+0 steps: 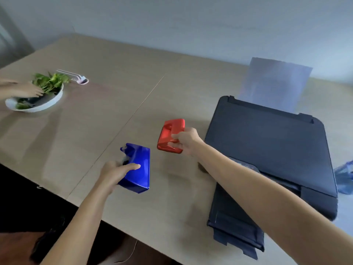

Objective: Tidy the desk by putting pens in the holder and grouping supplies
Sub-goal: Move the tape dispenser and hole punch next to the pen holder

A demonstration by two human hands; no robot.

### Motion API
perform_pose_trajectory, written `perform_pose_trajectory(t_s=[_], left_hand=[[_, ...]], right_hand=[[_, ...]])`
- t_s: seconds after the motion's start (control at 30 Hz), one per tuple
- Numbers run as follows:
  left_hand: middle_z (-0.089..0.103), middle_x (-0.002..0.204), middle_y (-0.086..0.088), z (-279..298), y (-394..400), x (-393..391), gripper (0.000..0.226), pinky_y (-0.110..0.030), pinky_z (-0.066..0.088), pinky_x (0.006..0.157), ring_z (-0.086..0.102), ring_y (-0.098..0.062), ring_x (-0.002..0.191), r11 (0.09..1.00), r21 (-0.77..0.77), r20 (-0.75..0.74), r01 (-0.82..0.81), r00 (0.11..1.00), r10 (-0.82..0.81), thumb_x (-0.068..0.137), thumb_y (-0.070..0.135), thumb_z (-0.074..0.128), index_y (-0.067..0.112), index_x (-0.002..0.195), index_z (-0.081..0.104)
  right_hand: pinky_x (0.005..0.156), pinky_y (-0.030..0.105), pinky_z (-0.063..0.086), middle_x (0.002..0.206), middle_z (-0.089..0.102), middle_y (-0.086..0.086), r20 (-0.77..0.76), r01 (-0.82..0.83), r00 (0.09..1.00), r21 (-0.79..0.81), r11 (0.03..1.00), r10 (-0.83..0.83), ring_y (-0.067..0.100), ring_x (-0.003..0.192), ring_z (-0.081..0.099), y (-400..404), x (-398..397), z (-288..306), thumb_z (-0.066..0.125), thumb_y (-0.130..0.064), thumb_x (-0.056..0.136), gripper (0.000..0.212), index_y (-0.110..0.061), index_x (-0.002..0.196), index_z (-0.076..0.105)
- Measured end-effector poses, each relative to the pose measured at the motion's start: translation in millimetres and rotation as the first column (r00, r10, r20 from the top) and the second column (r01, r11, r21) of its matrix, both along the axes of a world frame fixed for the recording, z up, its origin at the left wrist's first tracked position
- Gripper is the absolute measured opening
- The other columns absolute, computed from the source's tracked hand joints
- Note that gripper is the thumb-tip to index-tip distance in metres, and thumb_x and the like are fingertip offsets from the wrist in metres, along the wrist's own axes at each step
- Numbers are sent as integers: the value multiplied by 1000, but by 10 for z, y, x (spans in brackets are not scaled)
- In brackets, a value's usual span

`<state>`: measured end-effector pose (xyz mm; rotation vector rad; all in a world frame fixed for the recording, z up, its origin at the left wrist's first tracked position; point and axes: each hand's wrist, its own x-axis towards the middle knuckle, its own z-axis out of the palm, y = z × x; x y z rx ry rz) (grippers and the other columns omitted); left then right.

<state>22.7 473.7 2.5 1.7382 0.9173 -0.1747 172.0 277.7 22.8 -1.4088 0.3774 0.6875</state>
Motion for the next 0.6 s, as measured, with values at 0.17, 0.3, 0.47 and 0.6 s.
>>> perform_pose_trajectory(t_s=[0.17, 0.3, 0.47, 0.6], left_hand=[[71, 92, -10, 638, -603, 104, 36, -39, 50, 79, 66, -28, 87, 996, 29, 171, 90, 981, -94, 55, 27, 84, 14, 85, 69], [69, 82, -9, 932, -1403, 163, 24, -37, 46, 75, 65, -28, 83, 975, 27, 252, 221, 942, -221, 54, 27, 83, 17, 70, 68], [73, 70, 3, 999, -2687, 207, 20, -26, 52, 59, 67, -19, 74, 888, -20, 323, 460, 843, -430, 58, 21, 85, 19, 73, 72], [73, 73, -2, 851, -3851, 154, 13, -31, 51, 67, 69, -22, 78, 772, -40, 300, 634, 745, -596, 66, 16, 84, 15, 69, 71]], right_hand=[[59, 30, 63, 118, 61, 23, 144, -28, 989, 91, 995, 15, 28, 80, 68, -774, -85, 717, 61, 9, 84, 38, 7, 122, 53], [67, 31, 63, 115, 62, 21, 213, 36, 975, 120, 992, -61, 29, 87, 68, -1762, -239, 1101, 61, 9, 85, 37, 5, 121, 53], [65, 26, 62, 87, 65, 13, 320, 172, 926, 117, 978, -202, 19, 67, 70, -3210, -540, 1292, 61, 10, 84, 11, 1, 90, 62], [62, 23, 61, 79, 63, 14, 368, 332, 865, 90, 939, -341, 19, 66, 68, -4415, -952, 1266, 58, 11, 85, 14, -1, 79, 61]])
